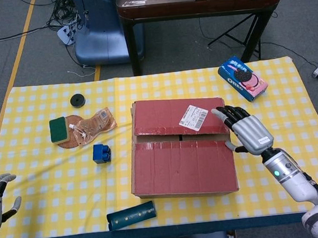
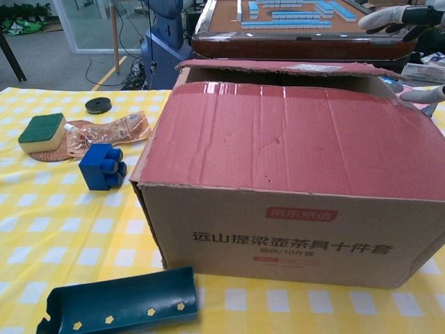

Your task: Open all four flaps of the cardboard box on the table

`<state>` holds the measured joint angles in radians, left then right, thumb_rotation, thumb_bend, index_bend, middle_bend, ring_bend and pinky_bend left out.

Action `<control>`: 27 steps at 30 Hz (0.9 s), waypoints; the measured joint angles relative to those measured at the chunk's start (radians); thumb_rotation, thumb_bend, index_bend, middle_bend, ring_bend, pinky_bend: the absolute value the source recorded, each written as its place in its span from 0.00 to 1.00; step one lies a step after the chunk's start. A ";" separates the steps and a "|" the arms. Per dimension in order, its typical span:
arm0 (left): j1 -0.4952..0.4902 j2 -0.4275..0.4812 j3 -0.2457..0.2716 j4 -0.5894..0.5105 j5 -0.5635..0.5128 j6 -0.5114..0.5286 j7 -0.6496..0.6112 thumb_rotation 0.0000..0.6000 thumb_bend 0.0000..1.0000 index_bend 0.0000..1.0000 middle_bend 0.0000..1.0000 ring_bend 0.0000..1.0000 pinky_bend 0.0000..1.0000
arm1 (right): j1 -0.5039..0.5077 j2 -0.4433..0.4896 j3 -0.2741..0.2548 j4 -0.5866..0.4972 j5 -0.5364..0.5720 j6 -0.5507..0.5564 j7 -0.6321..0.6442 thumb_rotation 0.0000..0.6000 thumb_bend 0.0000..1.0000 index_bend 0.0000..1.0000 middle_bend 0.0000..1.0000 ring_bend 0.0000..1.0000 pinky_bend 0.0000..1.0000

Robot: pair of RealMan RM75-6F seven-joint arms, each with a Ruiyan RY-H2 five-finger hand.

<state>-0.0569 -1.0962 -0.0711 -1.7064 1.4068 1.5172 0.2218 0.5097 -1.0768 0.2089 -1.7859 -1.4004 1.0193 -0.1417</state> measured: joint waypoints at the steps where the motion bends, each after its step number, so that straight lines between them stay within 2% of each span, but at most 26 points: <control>1: -0.001 0.000 -0.001 0.002 -0.002 -0.002 -0.002 1.00 0.33 0.34 0.26 0.14 0.00 | 0.013 -0.010 0.004 0.009 0.012 -0.012 -0.003 1.00 0.25 0.00 0.06 0.04 0.11; 15: -0.009 -0.002 -0.002 0.004 -0.003 -0.012 -0.002 1.00 0.33 0.34 0.26 0.14 0.00 | 0.135 -0.099 0.065 0.124 0.125 -0.077 -0.011 1.00 0.25 0.00 0.06 0.04 0.11; 27: -0.008 0.003 -0.002 -0.004 0.004 -0.004 0.004 1.00 0.33 0.34 0.26 0.14 0.00 | 0.209 -0.109 0.175 0.222 0.208 -0.054 0.034 1.00 0.24 0.00 0.06 0.04 0.11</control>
<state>-0.0651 -1.0936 -0.0734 -1.7107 1.4107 1.5128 0.2258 0.7186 -1.1860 0.3844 -1.5638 -1.1920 0.9654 -0.1078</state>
